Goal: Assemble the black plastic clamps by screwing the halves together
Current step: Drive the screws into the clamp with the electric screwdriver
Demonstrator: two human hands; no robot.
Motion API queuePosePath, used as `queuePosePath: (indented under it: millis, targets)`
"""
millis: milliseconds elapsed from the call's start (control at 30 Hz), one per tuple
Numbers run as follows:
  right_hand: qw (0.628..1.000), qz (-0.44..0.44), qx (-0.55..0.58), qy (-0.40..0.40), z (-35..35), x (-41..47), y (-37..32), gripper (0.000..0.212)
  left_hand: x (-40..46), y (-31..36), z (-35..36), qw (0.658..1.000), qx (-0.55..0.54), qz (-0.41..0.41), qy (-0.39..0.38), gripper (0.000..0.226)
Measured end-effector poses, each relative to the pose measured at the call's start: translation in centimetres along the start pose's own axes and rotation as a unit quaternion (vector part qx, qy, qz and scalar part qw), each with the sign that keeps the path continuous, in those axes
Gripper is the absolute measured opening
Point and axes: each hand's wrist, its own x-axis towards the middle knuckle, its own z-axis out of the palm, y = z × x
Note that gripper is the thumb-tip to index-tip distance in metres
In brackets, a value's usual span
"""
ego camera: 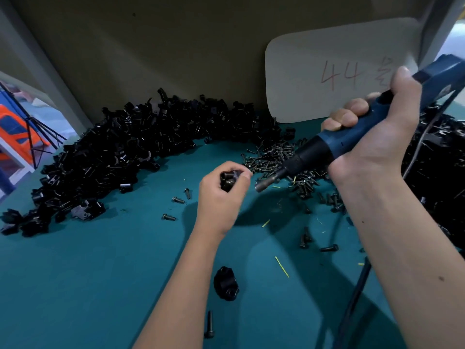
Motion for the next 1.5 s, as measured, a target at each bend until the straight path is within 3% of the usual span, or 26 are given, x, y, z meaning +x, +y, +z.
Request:
queuePosePath:
  millis: [100, 167, 400, 633, 900, 1400, 1500]
  targets:
    - [0.998, -0.047, -0.032, 0.023, 0.4, -0.1, 0.1, 0.038, 0.3, 0.0, -1.1, 0.973, -0.192, -0.122, -0.045, 0.027]
    - [0.996, -0.065, -0.040, 0.040, 0.4, -0.3, 0.4, 0.042, 0.3, -0.1, -1.4, 0.956, -0.235, -0.148, -0.092, 0.037]
    - [0.992, -0.105, -0.055, 0.030, 0.5, -0.6, 1.1, 0.034, 0.1, 0.3, -0.7, 0.966, -0.154, -0.156, -0.134, 0.037]
    - [0.988, -0.124, -0.093, 0.011, 0.5, -0.9, 1.5, 0.027, -0.1, 0.9, -0.5, 0.973, -0.095, -0.156, -0.143, 0.016]
    - [0.980, -0.157, -0.119, -0.001, 0.6, -1.0, 1.5, 0.016, -0.3, 1.1, -0.5, 0.974, -0.069, -0.151, -0.154, 0.022]
    - [0.981, -0.150, -0.116, -0.051, 1.2, -1.5, 1.3, 0.020, 0.2, 0.2, -0.7, 0.963, -0.142, -0.181, -0.141, 0.022]
    - [0.988, -0.093, -0.087, -0.087, 1.2, -1.3, 0.3, 0.029, 0.6, 0.2, -1.6, 0.958, -0.179, -0.210, -0.079, 0.021]
